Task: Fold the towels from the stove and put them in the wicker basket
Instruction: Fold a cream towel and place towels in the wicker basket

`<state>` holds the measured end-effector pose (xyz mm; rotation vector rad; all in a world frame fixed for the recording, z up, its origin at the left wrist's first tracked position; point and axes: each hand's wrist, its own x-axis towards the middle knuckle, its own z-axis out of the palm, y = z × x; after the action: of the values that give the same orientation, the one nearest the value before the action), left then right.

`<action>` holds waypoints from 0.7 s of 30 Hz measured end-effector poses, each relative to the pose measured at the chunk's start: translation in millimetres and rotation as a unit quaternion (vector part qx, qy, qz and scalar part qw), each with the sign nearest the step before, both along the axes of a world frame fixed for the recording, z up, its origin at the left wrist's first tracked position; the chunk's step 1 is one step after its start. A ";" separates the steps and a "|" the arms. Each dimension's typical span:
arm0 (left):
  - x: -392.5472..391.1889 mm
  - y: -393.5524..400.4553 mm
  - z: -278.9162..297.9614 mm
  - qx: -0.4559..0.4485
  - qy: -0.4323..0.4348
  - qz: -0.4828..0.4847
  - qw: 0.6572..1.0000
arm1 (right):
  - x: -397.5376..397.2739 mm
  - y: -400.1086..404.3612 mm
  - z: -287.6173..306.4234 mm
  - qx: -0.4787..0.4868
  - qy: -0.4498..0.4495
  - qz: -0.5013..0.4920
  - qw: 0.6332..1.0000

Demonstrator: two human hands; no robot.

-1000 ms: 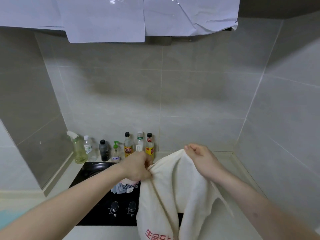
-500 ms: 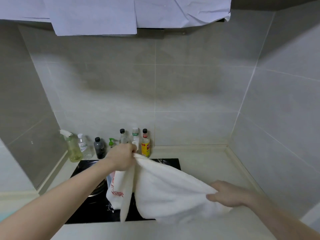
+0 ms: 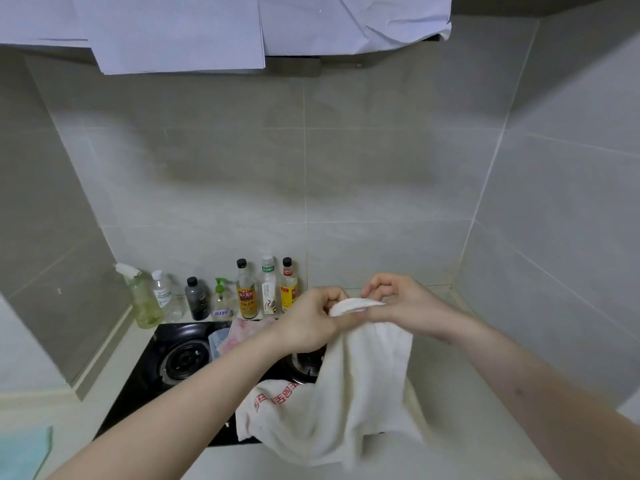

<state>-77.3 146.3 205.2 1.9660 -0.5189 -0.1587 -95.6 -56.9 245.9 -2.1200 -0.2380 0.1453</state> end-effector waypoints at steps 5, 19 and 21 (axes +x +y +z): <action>5.6 -2.9 11.8 -0.026 -0.034 0.053 0.998 | -21.3 -13.5 -61.1 0.078 0.123 0.001 0.989; 29.2 -40.0 50.2 -0.097 0.017 -0.007 0.995 | 0.0 -15.8 -119.2 0.056 0.165 -0.029 0.984; 34.5 -41.6 56.8 -0.101 0.016 -0.010 0.995 | 8.9 -25.1 -108.5 0.029 0.146 -0.010 0.989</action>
<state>-42.9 104.7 262.0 1.7586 -0.5134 -0.1452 -86.7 -82.0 137.5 -2.0116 -0.0467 0.4290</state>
